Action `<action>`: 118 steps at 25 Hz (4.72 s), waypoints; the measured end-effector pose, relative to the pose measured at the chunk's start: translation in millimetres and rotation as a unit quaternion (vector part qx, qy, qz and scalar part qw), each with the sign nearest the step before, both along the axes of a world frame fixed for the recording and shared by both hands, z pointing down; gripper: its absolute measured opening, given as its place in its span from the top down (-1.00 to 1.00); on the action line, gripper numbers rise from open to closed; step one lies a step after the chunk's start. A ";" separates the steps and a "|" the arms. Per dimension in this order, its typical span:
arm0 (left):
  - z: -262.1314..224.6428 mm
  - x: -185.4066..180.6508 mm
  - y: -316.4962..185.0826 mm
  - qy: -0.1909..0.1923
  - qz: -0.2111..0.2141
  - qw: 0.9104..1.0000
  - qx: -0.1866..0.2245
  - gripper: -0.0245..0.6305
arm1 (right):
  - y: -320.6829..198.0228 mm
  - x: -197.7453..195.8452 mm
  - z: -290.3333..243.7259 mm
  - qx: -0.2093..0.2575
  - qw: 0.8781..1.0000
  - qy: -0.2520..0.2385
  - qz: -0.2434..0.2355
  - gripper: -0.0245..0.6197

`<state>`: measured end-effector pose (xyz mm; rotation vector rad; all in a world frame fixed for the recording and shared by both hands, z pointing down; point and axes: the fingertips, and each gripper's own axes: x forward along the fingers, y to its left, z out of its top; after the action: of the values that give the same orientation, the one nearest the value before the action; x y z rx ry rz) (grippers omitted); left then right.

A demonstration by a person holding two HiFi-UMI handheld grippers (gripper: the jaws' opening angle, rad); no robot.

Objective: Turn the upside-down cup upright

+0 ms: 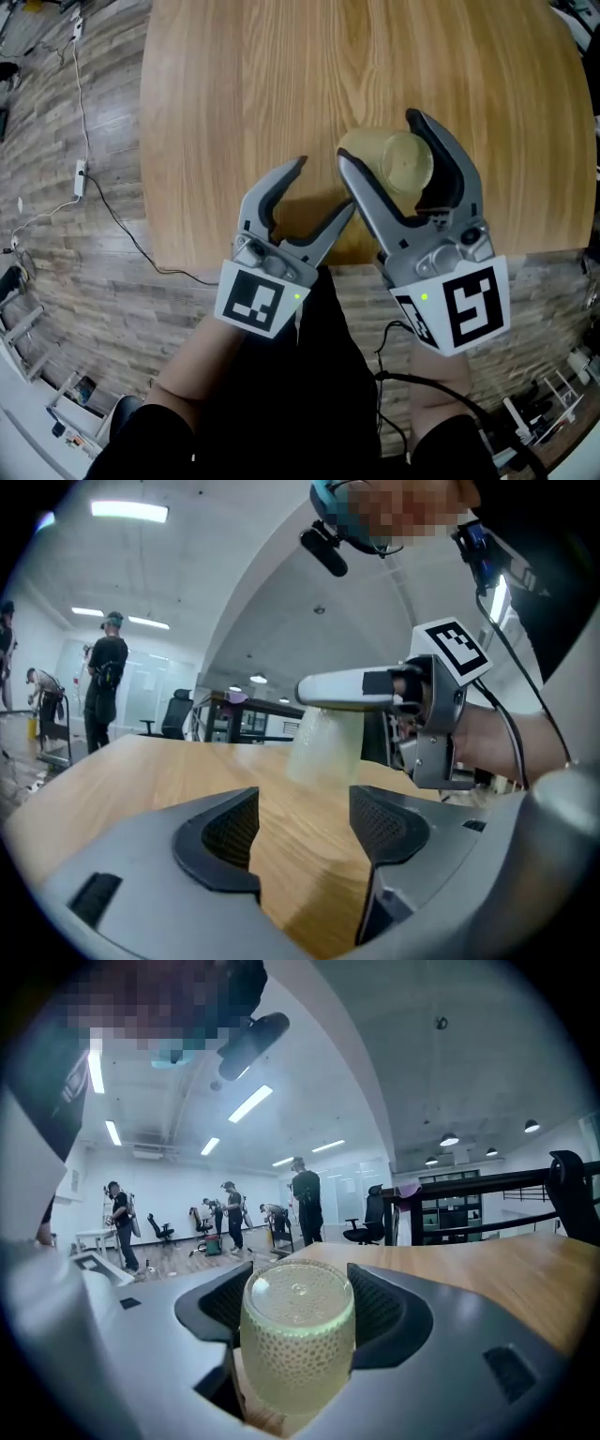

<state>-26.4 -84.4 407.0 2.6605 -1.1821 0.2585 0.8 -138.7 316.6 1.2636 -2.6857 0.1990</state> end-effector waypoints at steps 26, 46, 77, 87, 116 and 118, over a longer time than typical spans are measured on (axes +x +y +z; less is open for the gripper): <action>-50.0 59.2 30.3 0.247 0.196 0.949 -0.013 0.72 | 25.1 40.0 -30.8 -0.015 0.983 -0.161 -0.085 -0.04; -22.1 57.7 28.6 0.085 0.183 0.979 0.013 0.86 | 4.0 67.8 -2.9 0.003 0.997 -0.071 0.030 -0.04; -11.5 43.8 48.4 -0.150 0.338 0.920 -0.128 0.86 | 65.7 5.0 101.3 0.049 0.824 0.510 -0.242 -0.10; -5.3 45.6 51.5 -0.149 0.339 0.919 -0.133 0.85 | 66.4 6.9 115.6 0.046 0.829 0.510 -0.225 -0.10; -24.9 -1.0 -57.1 -0.057 0.017 0.998 0.000 0.90 | 55.5 11.6 50.9 -0.004 0.992 0.011 -0.122 -0.10; -20.2 7.8 -59.7 -0.063 0.023 0.998 0.000 0.90 | 58.2 4.8 58.7 -0.011 0.991 0.017 -0.131 -0.10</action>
<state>-18.6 -144.1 386.9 2.7084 -1.1552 0.4392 5.6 -80.6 375.3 0.8881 -2.7752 0.1698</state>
